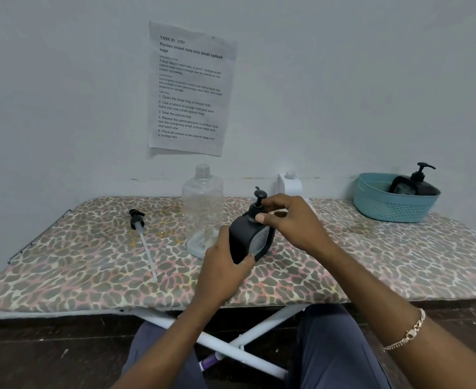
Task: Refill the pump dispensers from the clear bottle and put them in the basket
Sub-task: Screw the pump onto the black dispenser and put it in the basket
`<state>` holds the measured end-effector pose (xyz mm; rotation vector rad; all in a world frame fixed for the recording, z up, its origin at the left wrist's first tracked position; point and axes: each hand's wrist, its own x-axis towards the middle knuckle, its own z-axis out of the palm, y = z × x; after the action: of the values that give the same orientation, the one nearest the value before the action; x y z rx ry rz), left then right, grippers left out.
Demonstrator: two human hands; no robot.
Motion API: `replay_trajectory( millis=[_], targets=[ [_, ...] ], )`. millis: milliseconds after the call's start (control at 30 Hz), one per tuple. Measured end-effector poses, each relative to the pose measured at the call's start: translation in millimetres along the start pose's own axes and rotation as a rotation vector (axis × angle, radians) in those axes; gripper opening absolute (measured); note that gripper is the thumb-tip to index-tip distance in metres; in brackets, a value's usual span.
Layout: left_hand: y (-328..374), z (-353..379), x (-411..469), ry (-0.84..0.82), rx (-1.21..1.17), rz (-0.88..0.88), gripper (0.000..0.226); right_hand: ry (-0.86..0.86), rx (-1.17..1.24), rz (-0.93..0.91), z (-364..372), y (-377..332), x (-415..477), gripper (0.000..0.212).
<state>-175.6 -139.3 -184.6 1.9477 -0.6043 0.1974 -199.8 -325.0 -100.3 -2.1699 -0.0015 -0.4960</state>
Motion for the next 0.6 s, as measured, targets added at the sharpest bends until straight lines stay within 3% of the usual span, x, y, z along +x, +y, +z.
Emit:
replay_trajectory(
  millis=[167, 300, 400, 500, 600],
  targets=[
    [-1, 0, 1, -0.014, 0.005, 0.006, 0.042, 0.051, 0.064, 0.042, 5, 2, 0, 0.028],
    [-2, 0, 1, -0.014, 0.006, 0.009, 0.042, 0.099, 0.071, 0.034, 16, 0, -4, 0.042],
    [-1, 0, 1, -0.013, 0.006, 0.011, 0.042, -0.055, 0.154, 0.069, 8, -1, 1, 0.045],
    [-1, 0, 1, -0.010, 0.008, 0.010, 0.040, -0.221, 0.443, 0.065, -3, 4, 6, 0.043],
    [0, -1, 1, -0.006, 0.008, 0.008, 0.040, -0.178, 0.549, 0.062, 1, 7, 5, 0.032]
  ],
)
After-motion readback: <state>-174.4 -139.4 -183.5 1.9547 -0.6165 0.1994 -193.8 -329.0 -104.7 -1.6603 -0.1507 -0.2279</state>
